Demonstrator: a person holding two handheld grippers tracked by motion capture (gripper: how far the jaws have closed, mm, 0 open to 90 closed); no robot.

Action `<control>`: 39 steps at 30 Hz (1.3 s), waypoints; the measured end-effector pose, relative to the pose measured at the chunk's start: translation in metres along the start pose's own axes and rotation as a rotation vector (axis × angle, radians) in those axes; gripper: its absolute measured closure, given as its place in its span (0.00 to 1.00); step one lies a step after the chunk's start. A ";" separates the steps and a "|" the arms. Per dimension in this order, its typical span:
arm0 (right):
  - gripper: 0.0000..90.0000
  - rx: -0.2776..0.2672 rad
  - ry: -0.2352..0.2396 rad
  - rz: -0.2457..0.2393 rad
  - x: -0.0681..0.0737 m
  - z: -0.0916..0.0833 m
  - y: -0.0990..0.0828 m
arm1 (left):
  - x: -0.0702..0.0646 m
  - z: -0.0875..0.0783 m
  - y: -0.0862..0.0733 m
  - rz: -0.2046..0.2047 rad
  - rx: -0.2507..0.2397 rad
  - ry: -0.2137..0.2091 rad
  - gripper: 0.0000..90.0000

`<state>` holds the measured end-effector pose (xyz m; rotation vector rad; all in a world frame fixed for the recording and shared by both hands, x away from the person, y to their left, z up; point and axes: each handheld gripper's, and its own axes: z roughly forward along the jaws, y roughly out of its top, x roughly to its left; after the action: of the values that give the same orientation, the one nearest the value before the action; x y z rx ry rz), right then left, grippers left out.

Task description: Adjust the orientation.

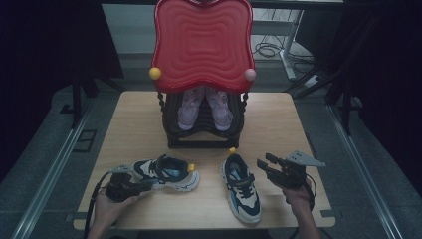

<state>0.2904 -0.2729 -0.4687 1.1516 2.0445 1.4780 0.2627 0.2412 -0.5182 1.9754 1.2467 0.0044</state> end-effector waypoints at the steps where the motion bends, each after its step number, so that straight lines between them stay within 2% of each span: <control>1: 0.58 0.000 0.000 0.000 0.000 0.000 0.000 | 0.000 0.000 0.000 0.000 0.000 0.000 1.00; 3: 0.58 -0.003 -0.001 -0.003 0.000 0.000 0.000 | 0.002 0.000 0.002 0.001 0.000 0.016 1.00; 18: 0.58 -0.003 -0.003 -0.002 0.000 0.000 0.000 | 0.014 0.000 0.015 -0.020 -0.025 0.042 1.00; 20: 0.58 -0.004 0.001 0.000 0.000 0.000 0.000 | 0.017 0.000 0.016 -0.028 -0.028 0.038 1.00; 21: 0.58 -0.009 0.022 0.020 0.001 -0.001 0.001 | 0.019 0.001 0.017 -0.031 -0.031 0.042 1.00; 23: 0.58 -0.017 0.033 0.032 0.002 -0.001 0.002 | 0.020 0.001 0.017 -0.033 -0.031 0.043 1.00; 39: 0.58 -0.012 0.033 0.034 0.003 -0.001 0.003 | 0.029 0.009 0.034 -0.032 -0.036 0.080 1.00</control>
<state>0.2893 -0.2710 -0.4650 1.1701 2.0447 1.5329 0.3069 0.2507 -0.5141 1.9402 1.3203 0.0901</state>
